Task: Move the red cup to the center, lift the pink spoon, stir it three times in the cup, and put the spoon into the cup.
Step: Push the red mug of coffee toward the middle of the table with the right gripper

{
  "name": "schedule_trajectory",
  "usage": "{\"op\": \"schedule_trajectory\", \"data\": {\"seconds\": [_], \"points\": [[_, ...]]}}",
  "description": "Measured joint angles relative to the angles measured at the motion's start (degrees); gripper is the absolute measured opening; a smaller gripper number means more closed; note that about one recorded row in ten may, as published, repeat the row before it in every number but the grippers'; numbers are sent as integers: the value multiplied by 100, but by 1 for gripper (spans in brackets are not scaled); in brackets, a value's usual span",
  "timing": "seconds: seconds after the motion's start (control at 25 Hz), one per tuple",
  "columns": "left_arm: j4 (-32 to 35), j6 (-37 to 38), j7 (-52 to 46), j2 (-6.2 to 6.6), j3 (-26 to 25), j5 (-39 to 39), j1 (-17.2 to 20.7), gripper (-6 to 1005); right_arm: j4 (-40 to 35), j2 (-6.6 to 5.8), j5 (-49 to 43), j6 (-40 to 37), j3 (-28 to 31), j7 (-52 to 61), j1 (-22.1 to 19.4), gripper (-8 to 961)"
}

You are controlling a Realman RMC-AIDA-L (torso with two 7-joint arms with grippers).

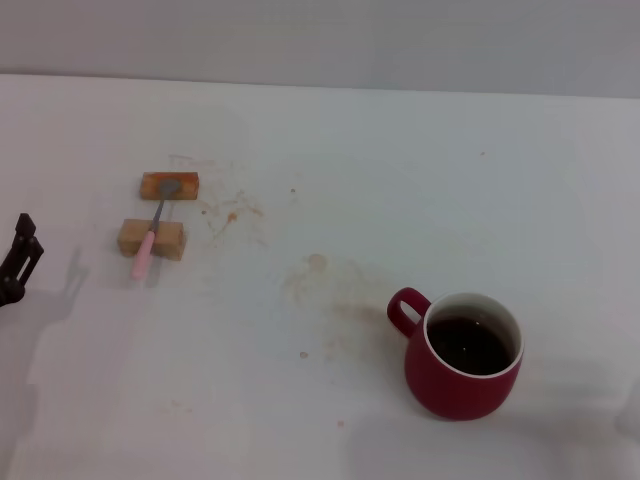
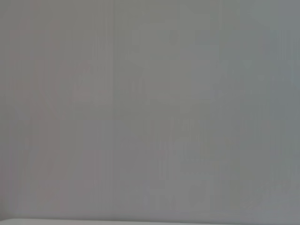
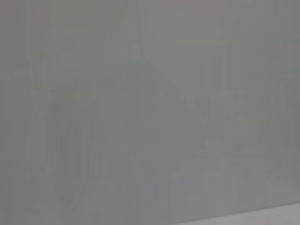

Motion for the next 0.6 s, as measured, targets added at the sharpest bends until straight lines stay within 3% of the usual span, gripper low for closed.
{"op": "schedule_trajectory", "data": {"seconds": [0.6], "points": [[-4,-45,0,7,-29,-10,-98,853,431,7,-341,565,-404,-10,86,0]]}}
